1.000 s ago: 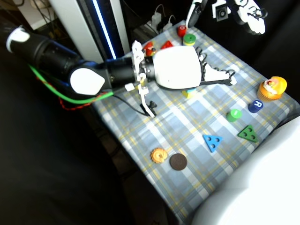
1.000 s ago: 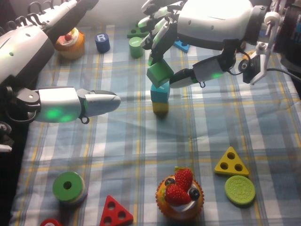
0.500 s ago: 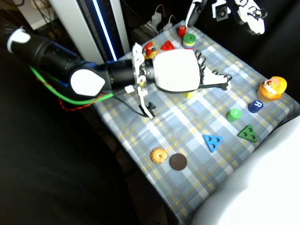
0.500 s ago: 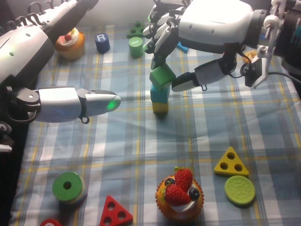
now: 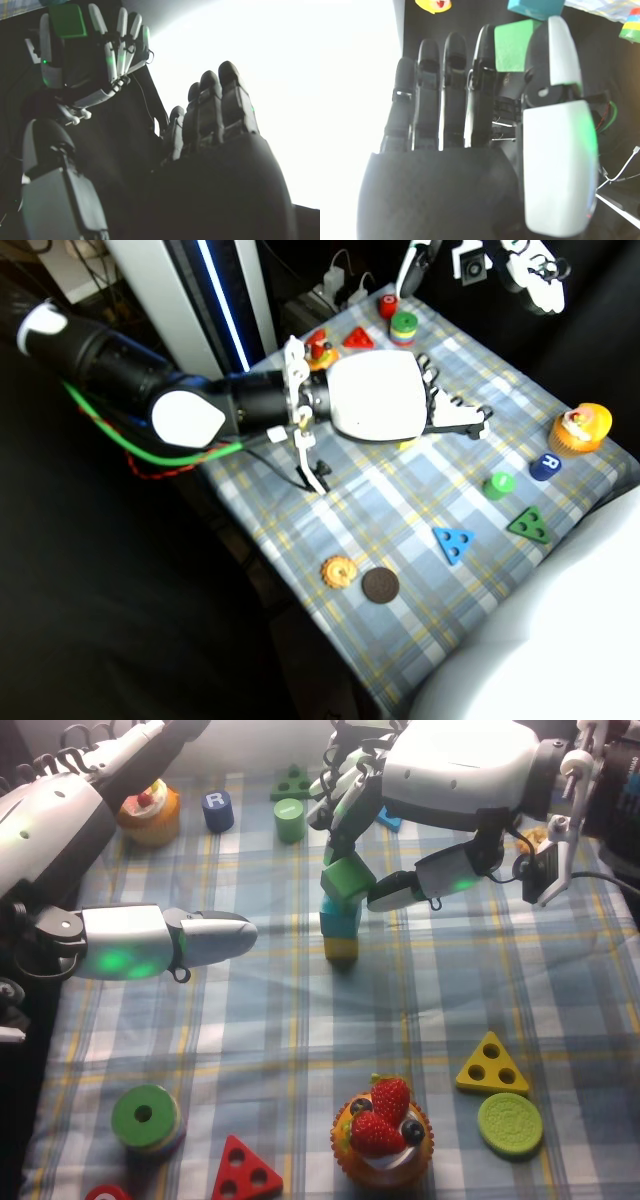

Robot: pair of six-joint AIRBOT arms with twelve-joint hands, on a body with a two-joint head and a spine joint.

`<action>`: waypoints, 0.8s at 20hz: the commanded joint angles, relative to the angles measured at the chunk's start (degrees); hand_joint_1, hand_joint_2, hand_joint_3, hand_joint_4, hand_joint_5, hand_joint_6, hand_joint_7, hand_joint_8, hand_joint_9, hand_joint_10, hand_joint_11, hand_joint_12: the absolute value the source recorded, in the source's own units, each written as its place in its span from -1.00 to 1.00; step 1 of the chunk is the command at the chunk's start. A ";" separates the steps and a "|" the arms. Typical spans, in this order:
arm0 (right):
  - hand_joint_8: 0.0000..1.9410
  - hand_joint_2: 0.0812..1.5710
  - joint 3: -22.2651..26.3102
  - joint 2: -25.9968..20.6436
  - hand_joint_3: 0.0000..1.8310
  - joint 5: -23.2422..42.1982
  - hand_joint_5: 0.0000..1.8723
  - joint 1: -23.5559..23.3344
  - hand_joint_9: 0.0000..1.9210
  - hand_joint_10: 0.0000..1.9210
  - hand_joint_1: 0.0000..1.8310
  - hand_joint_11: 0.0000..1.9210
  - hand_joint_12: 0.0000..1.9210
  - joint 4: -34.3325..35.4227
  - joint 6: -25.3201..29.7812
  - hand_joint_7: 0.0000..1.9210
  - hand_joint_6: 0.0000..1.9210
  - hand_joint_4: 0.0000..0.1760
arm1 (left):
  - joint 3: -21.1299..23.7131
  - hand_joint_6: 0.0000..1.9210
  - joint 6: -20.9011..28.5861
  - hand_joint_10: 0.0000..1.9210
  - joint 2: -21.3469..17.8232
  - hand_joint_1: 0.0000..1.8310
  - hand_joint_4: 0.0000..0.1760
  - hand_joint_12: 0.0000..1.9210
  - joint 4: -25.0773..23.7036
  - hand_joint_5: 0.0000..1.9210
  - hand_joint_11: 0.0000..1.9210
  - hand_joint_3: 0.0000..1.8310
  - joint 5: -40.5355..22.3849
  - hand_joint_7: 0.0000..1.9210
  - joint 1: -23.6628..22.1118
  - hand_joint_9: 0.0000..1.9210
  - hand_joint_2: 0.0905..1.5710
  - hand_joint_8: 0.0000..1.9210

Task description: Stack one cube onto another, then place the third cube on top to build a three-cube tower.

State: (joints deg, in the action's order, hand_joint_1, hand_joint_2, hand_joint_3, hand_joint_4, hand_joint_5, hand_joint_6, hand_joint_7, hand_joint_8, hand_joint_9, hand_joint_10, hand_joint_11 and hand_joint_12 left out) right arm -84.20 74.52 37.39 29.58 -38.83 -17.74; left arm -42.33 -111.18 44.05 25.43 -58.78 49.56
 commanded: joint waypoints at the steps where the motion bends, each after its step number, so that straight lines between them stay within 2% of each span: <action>1: -0.99 0.29 -0.07 0.19 -1.00 5.61 -0.04 -0.32 -0.43 -0.99 0.16 -1.00 0.11 2.59 0.48 -0.27 -0.65 -1.00 | -0.22 -1.00 0.25 -1.00 -0.24 -0.23 1.00 -0.67 -1.68 -0.95 -1.00 -1.00 -6.92 -0.89 -0.57 -0.88 -0.05 -1.00; 2: -1.00 0.28 -0.07 0.19 -1.00 5.61 -0.03 -0.32 -0.43 -0.99 0.13 -1.00 0.14 2.59 0.51 -0.27 -0.88 -1.00 | -0.22 -1.00 0.25 -1.00 -0.24 -0.23 1.00 -0.67 -1.68 -0.95 -1.00 -1.00 -6.91 -0.89 -0.57 -0.87 -0.05 -1.00; 3: -0.99 0.28 -0.07 0.19 -1.00 5.61 -0.03 -0.32 -0.40 -0.98 0.11 -1.00 0.20 2.59 0.51 -0.25 -0.96 -1.00 | -0.22 -0.99 0.25 -1.00 -0.24 -0.25 1.00 -0.67 -1.68 -0.94 -1.00 -1.00 -6.91 -0.89 -0.58 -0.87 -0.04 -1.00; 7: -1.00 0.29 -0.07 0.19 -1.00 5.61 -0.05 -0.32 -0.37 -0.98 0.05 -1.00 0.26 2.58 0.51 -0.25 -1.00 -1.00 | -0.23 -1.00 0.25 -1.00 -0.22 -0.25 1.00 -0.74 -1.68 -0.96 -1.00 -1.00 -6.91 -0.90 -0.62 -0.88 -0.06 -1.00; 11: -0.99 0.30 -0.08 0.12 -1.00 5.61 -0.05 -0.33 -0.36 -0.98 0.04 -1.00 0.27 2.59 0.51 -0.23 -1.00 -1.00 | -0.23 -1.00 0.25 -1.00 -0.22 -0.24 1.00 -0.67 -1.68 -0.96 -1.00 -1.00 -6.91 -0.90 -0.62 -0.88 -0.09 -1.00; 13: -1.00 0.31 0.12 0.10 -0.99 5.64 -0.12 -0.33 -0.40 -1.00 0.04 -1.00 0.27 2.45 1.05 -0.26 -1.00 -1.00 | -0.22 -1.00 0.25 -1.00 -0.22 -0.26 1.00 -0.62 -1.57 -0.95 -1.00 -1.00 -6.90 -0.89 -0.62 -0.86 -0.10 -1.00; 14: -1.00 0.33 0.49 0.10 -0.99 5.64 -0.16 -0.33 -0.44 -1.00 0.02 -1.00 0.23 2.39 1.14 -0.28 -1.00 -1.00 | -0.20 -1.00 0.25 -1.00 -0.22 -0.27 1.00 -0.61 -1.47 -0.95 -1.00 -1.00 -6.87 -0.88 -0.62 -0.86 -0.11 -1.00; 16: -1.00 0.43 1.86 -0.92 -0.99 5.80 -0.37 -0.33 -0.58 -1.00 -0.07 -1.00 0.00 2.43 1.14 -0.47 -1.00 -1.00 | -0.16 -1.00 0.26 -1.00 -0.24 -0.29 1.00 -0.63 -1.13 -0.96 -1.00 -1.00 -6.90 -0.91 -0.61 -0.89 -0.11 -1.00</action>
State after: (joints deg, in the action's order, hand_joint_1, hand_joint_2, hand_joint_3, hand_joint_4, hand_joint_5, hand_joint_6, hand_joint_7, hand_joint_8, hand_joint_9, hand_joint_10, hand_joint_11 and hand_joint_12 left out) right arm -82.39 73.89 37.23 29.58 -38.85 -16.93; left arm -42.33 -111.15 44.05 25.71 -58.78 49.56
